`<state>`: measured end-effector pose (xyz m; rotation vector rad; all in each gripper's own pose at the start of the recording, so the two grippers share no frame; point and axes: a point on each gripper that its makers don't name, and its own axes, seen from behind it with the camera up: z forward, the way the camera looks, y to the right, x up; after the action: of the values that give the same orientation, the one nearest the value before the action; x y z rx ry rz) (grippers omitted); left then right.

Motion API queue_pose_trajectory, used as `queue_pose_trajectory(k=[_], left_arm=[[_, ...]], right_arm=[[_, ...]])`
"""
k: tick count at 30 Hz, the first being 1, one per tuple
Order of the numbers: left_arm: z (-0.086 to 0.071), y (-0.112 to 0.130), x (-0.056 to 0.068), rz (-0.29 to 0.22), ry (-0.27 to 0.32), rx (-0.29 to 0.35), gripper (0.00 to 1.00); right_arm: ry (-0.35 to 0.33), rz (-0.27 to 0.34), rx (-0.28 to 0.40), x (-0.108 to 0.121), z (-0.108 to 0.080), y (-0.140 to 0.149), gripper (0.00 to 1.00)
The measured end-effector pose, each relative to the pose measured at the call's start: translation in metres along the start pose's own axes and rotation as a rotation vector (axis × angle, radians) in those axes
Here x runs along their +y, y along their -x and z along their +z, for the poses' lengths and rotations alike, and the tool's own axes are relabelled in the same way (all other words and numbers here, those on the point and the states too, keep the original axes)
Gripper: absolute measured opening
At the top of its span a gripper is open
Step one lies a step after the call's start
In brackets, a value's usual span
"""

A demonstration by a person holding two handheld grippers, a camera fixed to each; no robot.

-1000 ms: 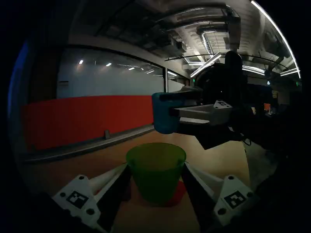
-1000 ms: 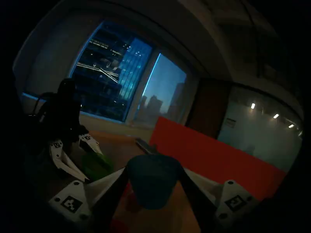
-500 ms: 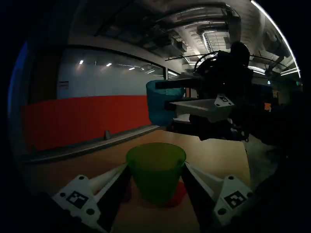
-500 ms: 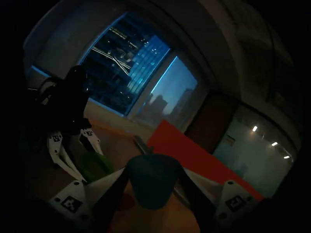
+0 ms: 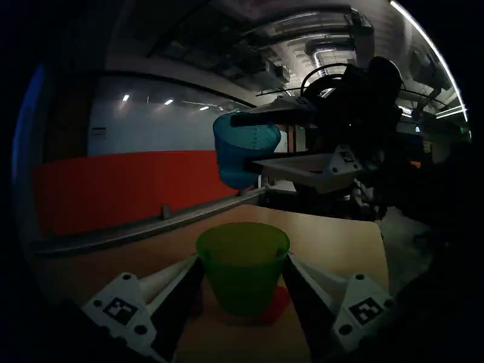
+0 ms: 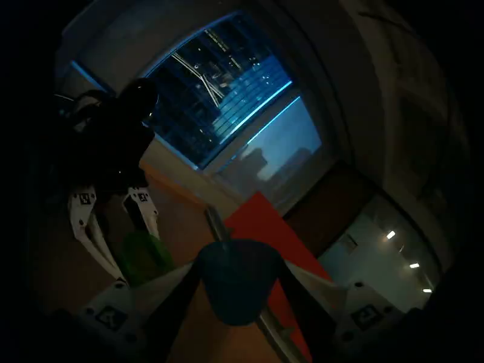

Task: Pour water

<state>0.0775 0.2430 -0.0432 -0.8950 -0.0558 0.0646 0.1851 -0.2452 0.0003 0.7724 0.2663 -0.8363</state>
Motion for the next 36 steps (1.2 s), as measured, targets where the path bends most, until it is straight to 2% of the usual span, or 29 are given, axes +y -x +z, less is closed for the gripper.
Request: queue_pose_trajectory(k=[6,21,36], left_arm=[[0.002,-0.001,0.001,0.007,0.002,0.003,0.84],[0.004,-0.006,0.000,0.012,0.000,0.014,0.84],[0.006,-0.009,0.003,0.019,0.007,0.021,0.84]], right_arm=[[-0.004,-0.080,-0.009,0.000,0.006,-0.002,0.92],[-0.004,-0.232,-0.021,0.006,0.015,-0.006,0.92],[0.003,-0.356,-0.030,0.009,0.023,-0.006,0.91]])
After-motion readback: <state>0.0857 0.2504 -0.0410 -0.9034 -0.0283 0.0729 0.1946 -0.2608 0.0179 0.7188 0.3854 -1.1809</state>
